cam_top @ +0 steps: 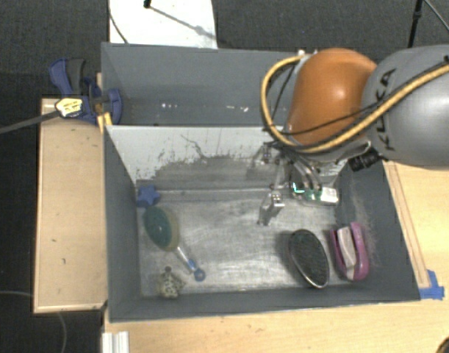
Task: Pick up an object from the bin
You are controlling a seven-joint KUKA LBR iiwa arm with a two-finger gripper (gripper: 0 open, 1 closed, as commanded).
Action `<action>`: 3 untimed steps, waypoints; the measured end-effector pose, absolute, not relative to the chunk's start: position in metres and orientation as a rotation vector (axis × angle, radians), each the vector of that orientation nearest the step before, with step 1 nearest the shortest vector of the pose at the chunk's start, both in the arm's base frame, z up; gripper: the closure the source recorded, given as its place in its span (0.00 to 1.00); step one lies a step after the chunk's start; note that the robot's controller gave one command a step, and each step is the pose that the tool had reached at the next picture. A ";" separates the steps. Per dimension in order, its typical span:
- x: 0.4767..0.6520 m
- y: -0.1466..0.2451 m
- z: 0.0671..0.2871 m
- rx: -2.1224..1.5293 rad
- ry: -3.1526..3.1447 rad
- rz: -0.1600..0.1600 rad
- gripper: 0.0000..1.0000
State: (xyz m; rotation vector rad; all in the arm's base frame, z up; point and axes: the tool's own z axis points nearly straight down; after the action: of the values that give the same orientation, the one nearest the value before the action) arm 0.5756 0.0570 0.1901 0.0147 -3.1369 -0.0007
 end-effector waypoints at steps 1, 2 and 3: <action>0.565 -0.042 0.107 0.311 -3.125 0.002 0.00; 0.564 -0.032 0.097 0.695 -3.065 -0.002 0.00; 0.488 -0.077 0.122 0.755 -3.051 -0.003 0.00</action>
Offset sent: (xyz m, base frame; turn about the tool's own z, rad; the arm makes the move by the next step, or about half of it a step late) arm -0.0101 -0.0958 -0.0813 -0.1941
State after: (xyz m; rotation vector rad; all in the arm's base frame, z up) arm 0.4876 -0.0766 0.1219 0.7551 -3.0506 -0.0027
